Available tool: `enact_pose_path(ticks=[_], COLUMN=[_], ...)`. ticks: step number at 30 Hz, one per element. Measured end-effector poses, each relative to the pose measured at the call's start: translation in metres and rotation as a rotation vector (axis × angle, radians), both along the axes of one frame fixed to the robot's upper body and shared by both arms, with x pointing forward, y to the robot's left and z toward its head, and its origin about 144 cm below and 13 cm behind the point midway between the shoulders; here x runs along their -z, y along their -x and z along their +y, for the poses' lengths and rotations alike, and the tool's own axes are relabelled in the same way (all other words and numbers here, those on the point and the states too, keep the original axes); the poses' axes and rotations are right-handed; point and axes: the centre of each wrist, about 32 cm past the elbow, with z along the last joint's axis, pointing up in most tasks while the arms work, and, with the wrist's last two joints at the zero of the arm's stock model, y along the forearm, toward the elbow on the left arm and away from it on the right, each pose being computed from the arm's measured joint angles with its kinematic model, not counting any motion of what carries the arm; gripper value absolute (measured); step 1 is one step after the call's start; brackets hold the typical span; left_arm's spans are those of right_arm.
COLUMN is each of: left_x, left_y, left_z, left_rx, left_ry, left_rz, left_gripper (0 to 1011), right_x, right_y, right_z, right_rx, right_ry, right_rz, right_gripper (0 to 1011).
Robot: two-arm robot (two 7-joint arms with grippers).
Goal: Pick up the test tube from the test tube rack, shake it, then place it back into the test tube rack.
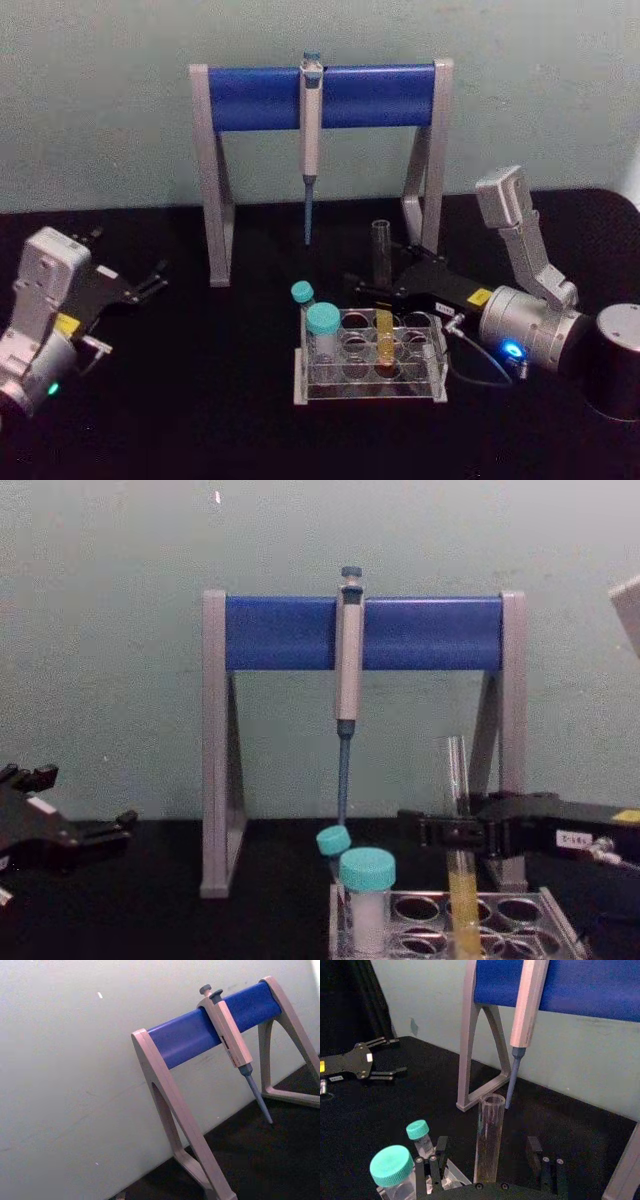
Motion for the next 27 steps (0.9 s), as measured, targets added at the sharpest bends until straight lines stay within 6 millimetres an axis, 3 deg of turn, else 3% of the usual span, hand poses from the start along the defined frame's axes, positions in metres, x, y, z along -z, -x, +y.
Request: enact_pose_path(ticks=[15, 24, 27], left_x=[0.0, 0.0, 0.0], left_y=[0.0, 0.0, 0.0], left_z=[0.0, 0.0, 0.0], left_rx=[0.0, 0.0, 0.0], left_ry=[0.0, 0.0, 0.0], left_rz=[0.0, 0.0, 0.0], left_gripper=[1009, 1010, 1009], right_x=[-0.0004, -0.0003, -0.0003], right_y=[-0.0005, -0.0004, -0.0003], right_z=[0.0006, 0.0002, 0.0001], right_rx=[-0.001, 0.0, 0.0], right_ry=[0.0, 0.0, 0.0], right_rz=[0.0, 0.0, 0.0], right_gripper=[995, 807, 688])
